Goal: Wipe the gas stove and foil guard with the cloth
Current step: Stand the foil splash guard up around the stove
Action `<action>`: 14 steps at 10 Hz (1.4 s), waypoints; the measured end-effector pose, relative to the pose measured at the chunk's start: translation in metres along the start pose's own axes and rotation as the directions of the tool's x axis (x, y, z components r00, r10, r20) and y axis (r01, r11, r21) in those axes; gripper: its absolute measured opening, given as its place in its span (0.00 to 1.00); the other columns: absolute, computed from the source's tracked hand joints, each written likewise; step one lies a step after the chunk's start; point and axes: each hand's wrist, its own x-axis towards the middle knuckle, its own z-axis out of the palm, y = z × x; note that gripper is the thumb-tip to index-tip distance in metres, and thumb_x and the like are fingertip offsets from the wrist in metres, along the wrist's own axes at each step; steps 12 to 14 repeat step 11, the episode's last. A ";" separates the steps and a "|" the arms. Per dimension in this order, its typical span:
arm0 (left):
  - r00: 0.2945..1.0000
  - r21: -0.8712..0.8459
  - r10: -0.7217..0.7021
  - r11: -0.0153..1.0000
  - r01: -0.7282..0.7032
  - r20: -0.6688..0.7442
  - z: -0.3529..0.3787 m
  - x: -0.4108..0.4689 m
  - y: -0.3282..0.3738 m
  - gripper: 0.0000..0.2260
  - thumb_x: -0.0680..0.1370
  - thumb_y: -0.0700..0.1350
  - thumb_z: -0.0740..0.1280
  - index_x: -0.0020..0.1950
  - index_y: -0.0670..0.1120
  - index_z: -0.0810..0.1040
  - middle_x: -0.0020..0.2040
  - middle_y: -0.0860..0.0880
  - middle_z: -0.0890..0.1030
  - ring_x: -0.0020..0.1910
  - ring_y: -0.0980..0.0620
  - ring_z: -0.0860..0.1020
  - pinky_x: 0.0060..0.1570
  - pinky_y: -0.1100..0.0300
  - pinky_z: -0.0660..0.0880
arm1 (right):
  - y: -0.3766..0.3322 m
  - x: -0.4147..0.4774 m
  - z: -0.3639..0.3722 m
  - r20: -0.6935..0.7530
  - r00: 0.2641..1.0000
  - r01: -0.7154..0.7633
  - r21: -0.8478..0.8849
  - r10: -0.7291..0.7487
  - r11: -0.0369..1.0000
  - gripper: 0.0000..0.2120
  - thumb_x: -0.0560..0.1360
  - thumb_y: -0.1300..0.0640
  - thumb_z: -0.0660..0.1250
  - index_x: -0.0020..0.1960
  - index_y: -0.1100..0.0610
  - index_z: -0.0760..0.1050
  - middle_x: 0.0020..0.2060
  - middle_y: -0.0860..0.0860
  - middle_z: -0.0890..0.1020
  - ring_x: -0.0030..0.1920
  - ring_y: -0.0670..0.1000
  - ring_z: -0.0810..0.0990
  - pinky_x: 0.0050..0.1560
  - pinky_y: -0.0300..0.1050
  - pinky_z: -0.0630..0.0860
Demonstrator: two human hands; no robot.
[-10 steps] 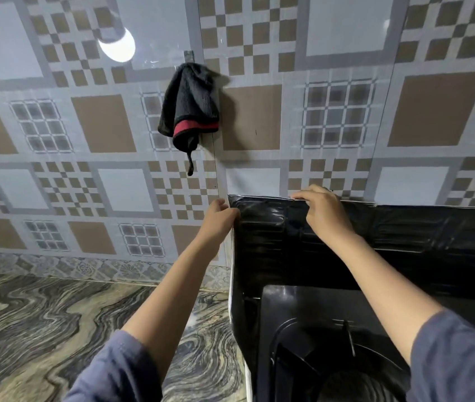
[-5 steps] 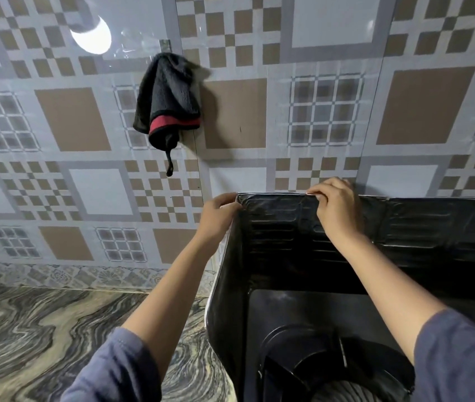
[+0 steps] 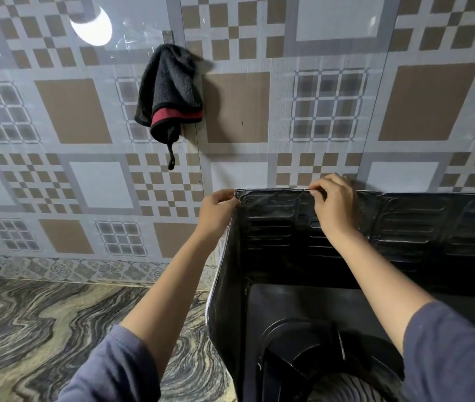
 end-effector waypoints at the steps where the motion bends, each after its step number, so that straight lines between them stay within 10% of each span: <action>1: 1.000 -0.013 -0.003 1.000 0.003 -0.014 -0.001 0.000 -0.001 0.16 0.76 0.37 0.64 0.63 0.39 0.74 0.58 0.40 0.79 0.59 0.44 0.76 0.63 0.52 0.72 | -0.003 -0.002 0.002 -0.024 1.000 0.017 -0.023 -0.018 1.000 0.03 0.69 0.67 0.71 0.41 0.62 0.82 0.39 0.56 0.82 0.43 0.58 0.77 0.42 0.43 0.69; 8: 0.998 0.019 0.051 0.999 -0.050 -0.036 0.000 0.003 -0.004 0.14 0.76 0.39 0.64 0.61 0.41 0.75 0.56 0.43 0.77 0.53 0.49 0.74 0.51 0.60 0.69 | -0.002 -0.003 -0.006 0.036 0.999 -0.004 0.021 0.003 1.000 0.06 0.72 0.69 0.66 0.46 0.65 0.81 0.43 0.59 0.79 0.44 0.59 0.77 0.40 0.49 0.76; 14: 0.998 0.078 0.059 0.995 -0.059 0.001 -0.006 -0.007 0.003 0.16 0.78 0.45 0.63 0.64 0.41 0.73 0.63 0.43 0.76 0.62 0.46 0.73 0.64 0.54 0.69 | -0.015 -0.010 -0.031 0.264 0.964 0.037 -0.019 -0.031 0.999 0.14 0.75 0.64 0.63 0.59 0.59 0.76 0.54 0.55 0.78 0.57 0.56 0.75 0.57 0.49 0.73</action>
